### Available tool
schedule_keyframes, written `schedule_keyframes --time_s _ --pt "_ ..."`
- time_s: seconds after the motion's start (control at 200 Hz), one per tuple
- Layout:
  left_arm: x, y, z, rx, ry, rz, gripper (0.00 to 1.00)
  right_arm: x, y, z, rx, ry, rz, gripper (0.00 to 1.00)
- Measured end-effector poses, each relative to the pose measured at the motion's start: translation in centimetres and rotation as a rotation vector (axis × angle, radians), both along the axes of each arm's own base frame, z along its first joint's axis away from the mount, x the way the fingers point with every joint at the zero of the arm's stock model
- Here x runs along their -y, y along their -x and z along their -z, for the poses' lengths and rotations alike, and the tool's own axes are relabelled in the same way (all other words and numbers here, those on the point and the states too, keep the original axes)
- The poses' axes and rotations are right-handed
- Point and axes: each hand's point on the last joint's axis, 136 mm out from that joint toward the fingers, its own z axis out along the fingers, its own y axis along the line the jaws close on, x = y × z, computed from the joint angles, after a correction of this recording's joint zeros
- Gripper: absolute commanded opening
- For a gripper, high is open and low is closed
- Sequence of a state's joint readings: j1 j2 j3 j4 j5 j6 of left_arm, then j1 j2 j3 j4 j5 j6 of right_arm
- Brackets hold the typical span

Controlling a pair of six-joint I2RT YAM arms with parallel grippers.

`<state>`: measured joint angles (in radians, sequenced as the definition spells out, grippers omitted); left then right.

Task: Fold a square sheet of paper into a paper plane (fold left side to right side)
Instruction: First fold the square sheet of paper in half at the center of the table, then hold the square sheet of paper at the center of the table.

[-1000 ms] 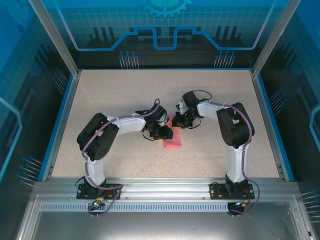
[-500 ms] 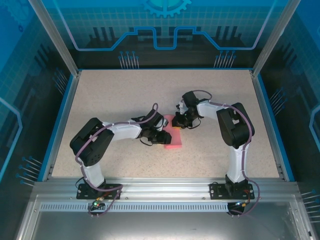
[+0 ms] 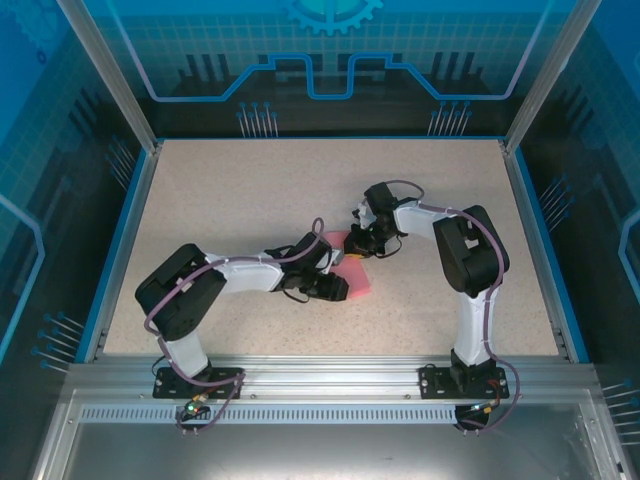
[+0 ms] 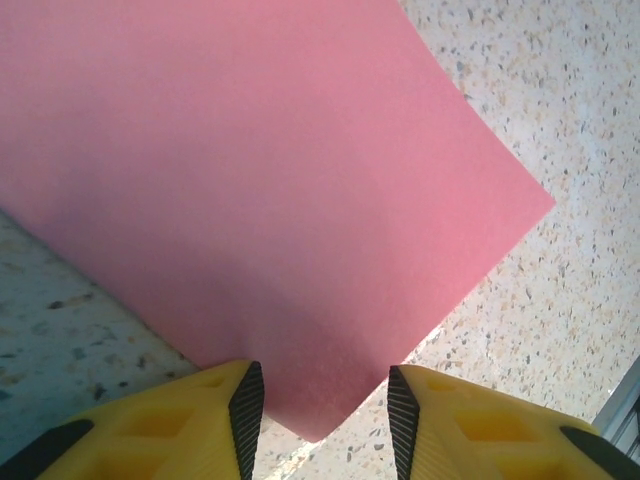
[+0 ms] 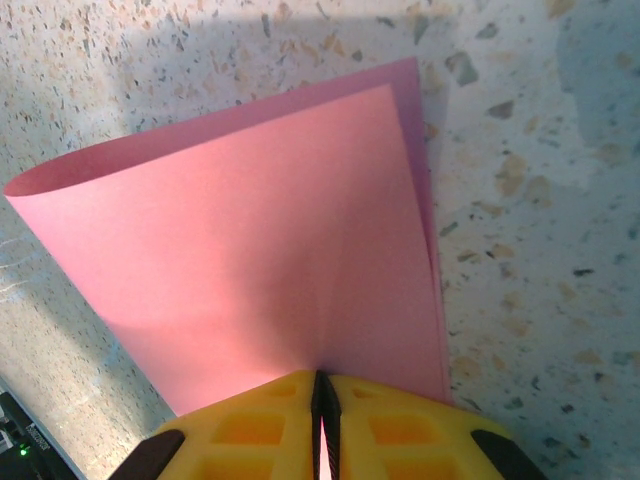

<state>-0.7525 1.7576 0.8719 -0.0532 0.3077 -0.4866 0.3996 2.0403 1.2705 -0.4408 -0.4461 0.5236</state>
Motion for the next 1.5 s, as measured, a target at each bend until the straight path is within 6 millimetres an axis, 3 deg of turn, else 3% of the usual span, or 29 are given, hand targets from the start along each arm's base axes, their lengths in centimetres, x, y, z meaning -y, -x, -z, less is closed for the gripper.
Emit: schedule_keyframes --time_s 0.295,0.54,0.645,0.745,0.83,1.18,1.501 --pt "1.1 2.3 0.0 -0.003 -0.003 0.062 0.43 0.0 0.0 0.0 0.000 0.000 0.000 0.13" --pt "0.7 3.5 -0.3 -0.015 -0.013 0.076 0.43 0.0 0.0 0.0 0.002 -0.001 0.000 0.13" --pt "0.1 3.7 -2.2 -0.001 0.006 0.069 0.43 0.0 0.0 0.0 0.006 -0.003 0.000 0.13" --pt "-0.5 1.9 -5.4 0.057 0.075 0.023 0.43 0.0 0.1 -0.1 0.007 -0.004 0.003 0.13" --pt "-1.3 0.1 -6.5 0.082 0.103 -0.021 0.42 0.0 0.1 0.0 0.005 -0.006 0.012 0.13" --pt "0.1 -2.8 -2.5 0.004 0.039 -0.041 0.41 -0.1 0.0 -0.1 0.003 -0.011 0.019 0.14" --pt "0.3 -3.0 0.1 -0.048 -0.007 -0.042 0.38 -0.4 0.1 -0.6 0.011 -0.017 0.013 0.17"
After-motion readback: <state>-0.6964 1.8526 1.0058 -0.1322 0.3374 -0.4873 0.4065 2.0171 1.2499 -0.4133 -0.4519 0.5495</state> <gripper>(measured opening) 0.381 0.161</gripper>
